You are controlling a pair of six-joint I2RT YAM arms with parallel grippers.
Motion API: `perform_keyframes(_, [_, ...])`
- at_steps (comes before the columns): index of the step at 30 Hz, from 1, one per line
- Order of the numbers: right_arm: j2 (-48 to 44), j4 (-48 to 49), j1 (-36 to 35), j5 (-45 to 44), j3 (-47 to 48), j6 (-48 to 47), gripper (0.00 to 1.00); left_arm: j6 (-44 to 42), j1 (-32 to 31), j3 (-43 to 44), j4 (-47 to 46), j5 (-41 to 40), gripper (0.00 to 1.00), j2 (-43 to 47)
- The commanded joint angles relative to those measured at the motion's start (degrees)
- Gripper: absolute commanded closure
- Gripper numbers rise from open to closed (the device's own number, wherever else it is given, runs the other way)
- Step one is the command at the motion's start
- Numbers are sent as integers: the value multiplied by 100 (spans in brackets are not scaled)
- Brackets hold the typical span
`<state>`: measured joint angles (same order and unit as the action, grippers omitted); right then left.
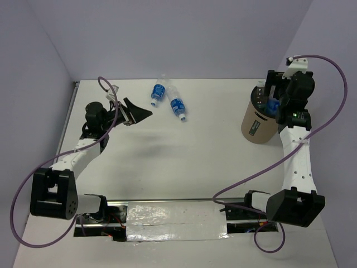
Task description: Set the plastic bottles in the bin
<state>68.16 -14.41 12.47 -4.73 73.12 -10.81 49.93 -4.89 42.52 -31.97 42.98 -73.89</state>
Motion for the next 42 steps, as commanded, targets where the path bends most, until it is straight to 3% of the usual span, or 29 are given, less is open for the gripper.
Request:
perform_keyframes(1, [-215, 282, 62, 60, -8, 26, 0, 290, 23, 203, -478, 299, 1, -187])
perform_keyframes(6, [-426, -52, 71, 419, 132, -122, 0, -255, 23, 677, 522, 114, 0, -310])
perform_keyframes(9, [-619, -990, 80, 2234, 535, -1058, 0, -615, 23, 889, 963, -35, 1, -372])
perform_keyframes(10, [-707, -1593, 72, 3510, 745, -1325, 0, -738, 23, 907, 1156, -70, 1, -372])
perform_keyframes(12, [-691, -2446, -191, 4904, 1000, -1897, 0, -827, 23, 890, 1297, -167, 1, -346])
perform_keyframes(13, [-612, -2713, -514, 4790, 1089, -2029, 0, -836, 23, 863, 1298, -193, 0, -328])
perform_keyframes(14, [-507, -2968, -1475, 4510, 1160, -2152, 0, -836, 31, 776, 1281, -228, 1, -276])
perform_keyframes(15, [-340, -3136, -1823, 4359, 1152, -2180, 0, -792, 31, 723, 1263, -246, 0, -241])
perform_keyframes(17, [-321, -2753, -2596, 4087, 653, -1718, 0, -766, 31, 600, 1228, -281, 0, -135])
perform_keyframes(20, [143, -2374, -3354, 3071, 571, -1295, 0, -827, 58, 538, 1490, -369, 1, 40])
perform_keyframes(23, [1291, -1996, -4127, 2147, 1115, -366, 0, -1081, 75, 512, 1990, -729, 0, 347])
perform_keyframes(28, [3191, -1740, -4525, 634, 2942, 833, 0, -1205, 84, 415, 2633, -1572, 1, 1102])
perform_keyframes(33, [5468, -2064, -4525, -753, 5266, 773, 0, -1214, 93, 239, 3177, -1995, 0, 1789])
perform_keyframes(36, [6497, -2311, -4473, -854, 6403, 624, 0, -1188, 102, 72, 3485, -2232, 0, 2194])
perform_keyframes(42, [6772, -1784, -4394, -863, 5749, 509, 0, -1021, 111, -139, 3873, -2540, 0, 2818])
